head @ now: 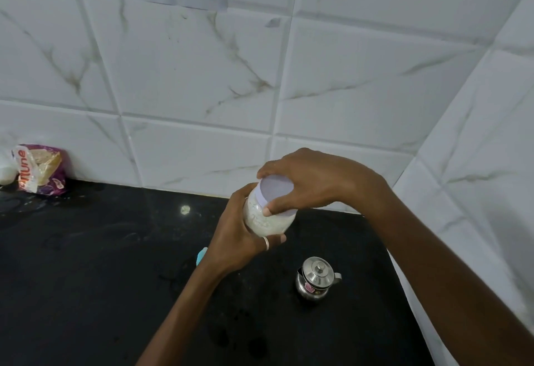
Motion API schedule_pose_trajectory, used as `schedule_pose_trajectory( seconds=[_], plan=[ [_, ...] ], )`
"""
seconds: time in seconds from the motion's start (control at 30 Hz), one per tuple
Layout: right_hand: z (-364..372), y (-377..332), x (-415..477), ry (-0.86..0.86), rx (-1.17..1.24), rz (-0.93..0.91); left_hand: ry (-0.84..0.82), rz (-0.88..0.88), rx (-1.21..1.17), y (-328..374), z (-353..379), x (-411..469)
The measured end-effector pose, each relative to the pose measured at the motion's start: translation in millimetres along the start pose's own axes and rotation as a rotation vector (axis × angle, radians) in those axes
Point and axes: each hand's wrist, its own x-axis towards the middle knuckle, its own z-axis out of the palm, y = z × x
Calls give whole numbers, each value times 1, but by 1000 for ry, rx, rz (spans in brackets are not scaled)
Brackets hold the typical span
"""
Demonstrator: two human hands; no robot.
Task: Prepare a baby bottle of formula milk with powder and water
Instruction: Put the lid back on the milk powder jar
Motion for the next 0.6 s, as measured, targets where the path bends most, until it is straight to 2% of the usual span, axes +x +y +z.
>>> schedule_pose_trajectory(
  seconds=[0.1,0.2,0.4,0.5,0.6],
  plan=[
    [8,-6,-1,68,-67,122,13,11,-14,-4,1,-1],
    [9,-6,-4,77,-92,140,3,-11,-46,-7,1,-4],
    [-9,0,-13,-61,53,-98,21,2,-42,-4,-4,-4],
    [-8,3,-13,-96,45,-126,25,-13,-38,2,-4,-4],
    [-5,2,-12,-50,27,-125,15,11,-22,5,-3,-4]
  ],
)
